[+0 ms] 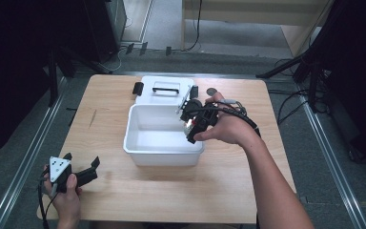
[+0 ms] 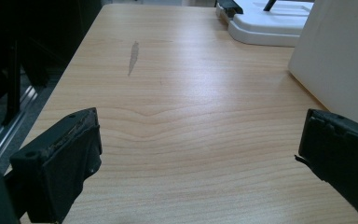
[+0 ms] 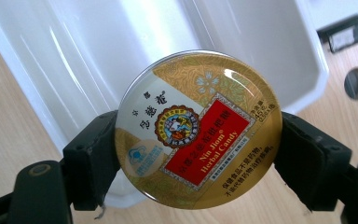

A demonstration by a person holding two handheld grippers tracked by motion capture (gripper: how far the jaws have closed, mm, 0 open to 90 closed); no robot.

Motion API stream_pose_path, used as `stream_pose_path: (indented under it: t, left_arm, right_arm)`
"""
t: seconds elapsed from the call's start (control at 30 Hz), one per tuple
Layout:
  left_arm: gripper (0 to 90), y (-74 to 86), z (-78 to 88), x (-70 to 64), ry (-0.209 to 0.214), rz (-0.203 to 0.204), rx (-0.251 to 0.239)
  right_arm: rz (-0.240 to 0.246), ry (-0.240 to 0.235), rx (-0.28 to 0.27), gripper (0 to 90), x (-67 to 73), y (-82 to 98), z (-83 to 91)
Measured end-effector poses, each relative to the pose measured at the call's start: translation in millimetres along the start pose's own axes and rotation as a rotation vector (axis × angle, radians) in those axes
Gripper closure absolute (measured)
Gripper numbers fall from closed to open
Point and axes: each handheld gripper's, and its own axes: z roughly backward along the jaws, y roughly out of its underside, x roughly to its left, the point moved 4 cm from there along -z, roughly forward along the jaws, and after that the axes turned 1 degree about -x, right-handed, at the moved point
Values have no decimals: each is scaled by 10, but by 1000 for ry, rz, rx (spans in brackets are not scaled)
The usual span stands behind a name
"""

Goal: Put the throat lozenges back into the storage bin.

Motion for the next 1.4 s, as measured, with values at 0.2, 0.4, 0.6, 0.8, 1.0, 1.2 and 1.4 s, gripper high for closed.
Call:
stream_pose_path:
  t: [0.2,0.4,0.6,0.8,1.0,1.2,1.4]
  left_arm:
    - [0,0,-2,-1,1,0,-1]
    - [0,0,-2,-3,0,0,-3]
    - [0,0,-2,-6,0,2,-3]
    - [0,1,1,-4,1,-1,-1]
    - [0,2,1,-4,2,-1,0]
    - [0,1,1,-3,2,-1,0]
    - [0,1,1,-2,4,0,-1]
  right_arm:
    - [91,0,-7,205,47,-50,-115]
    - [137,-2,6,205,71,-83,-236]
    - [160,1,45,205,64,-71,-387]
    - [157,-16,62,205,60,-65,-514]
    - [160,-16,101,204,61,-73,-657]
    - [151,8,150,203,62,-102,-757]
    - [169,3,172,203,67,-105,-824]
